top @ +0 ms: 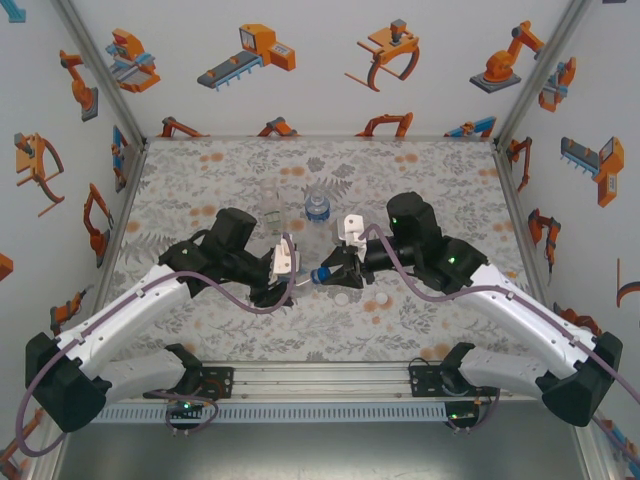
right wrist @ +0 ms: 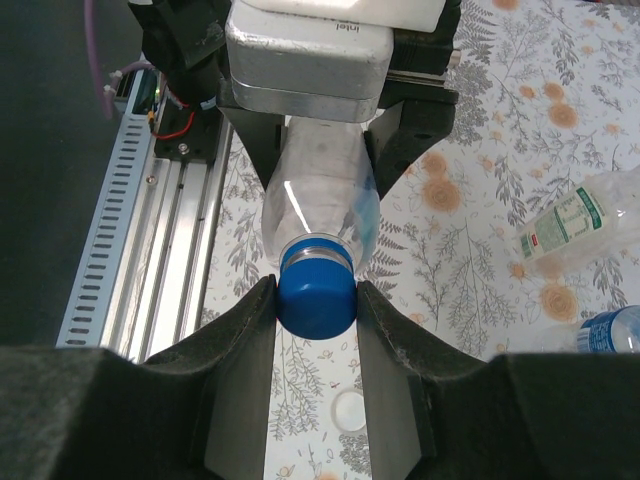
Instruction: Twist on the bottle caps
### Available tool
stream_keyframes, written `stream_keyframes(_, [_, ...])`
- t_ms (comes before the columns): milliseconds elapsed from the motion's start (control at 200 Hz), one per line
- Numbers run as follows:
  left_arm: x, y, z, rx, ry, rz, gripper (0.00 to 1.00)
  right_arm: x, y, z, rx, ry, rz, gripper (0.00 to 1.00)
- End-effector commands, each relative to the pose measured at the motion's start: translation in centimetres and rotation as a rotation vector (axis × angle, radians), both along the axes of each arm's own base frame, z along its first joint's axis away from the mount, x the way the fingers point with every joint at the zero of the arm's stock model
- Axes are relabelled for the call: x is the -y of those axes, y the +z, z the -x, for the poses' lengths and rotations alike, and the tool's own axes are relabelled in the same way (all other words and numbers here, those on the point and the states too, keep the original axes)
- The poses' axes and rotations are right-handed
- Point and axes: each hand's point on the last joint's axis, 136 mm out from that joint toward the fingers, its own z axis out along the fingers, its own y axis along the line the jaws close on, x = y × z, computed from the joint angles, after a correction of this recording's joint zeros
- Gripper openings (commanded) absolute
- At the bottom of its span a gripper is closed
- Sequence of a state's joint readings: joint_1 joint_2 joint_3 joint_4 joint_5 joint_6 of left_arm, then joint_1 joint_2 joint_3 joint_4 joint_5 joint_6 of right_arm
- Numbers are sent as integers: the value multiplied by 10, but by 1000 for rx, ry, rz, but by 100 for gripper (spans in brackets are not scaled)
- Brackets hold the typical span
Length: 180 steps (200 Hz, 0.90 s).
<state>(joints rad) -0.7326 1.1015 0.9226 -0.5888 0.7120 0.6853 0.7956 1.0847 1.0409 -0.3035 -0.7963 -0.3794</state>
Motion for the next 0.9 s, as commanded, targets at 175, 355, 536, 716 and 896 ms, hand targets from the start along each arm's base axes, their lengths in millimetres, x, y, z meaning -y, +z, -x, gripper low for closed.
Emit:
stream_keyframes(175, [10,19,10,19,-73,71,0,-4,9,9,5,58,-15,0])
stream_keyframes(355, [13,24,10,22,-74,87,0,-8,6,7,-28,39,-6,0])
stream_keyframes(536, [15,30,9,35,-65,130,0,-9,2,1,-95,-8,0,0])
stream_keyframes(716, [16,35,8,54,-55,165,0,-7,0,-15,-211,-158,-5,0])
stream_keyframes(896, [18,35,6,59,-48,171,0,-5,-5,-33,-479,-346,8,0])
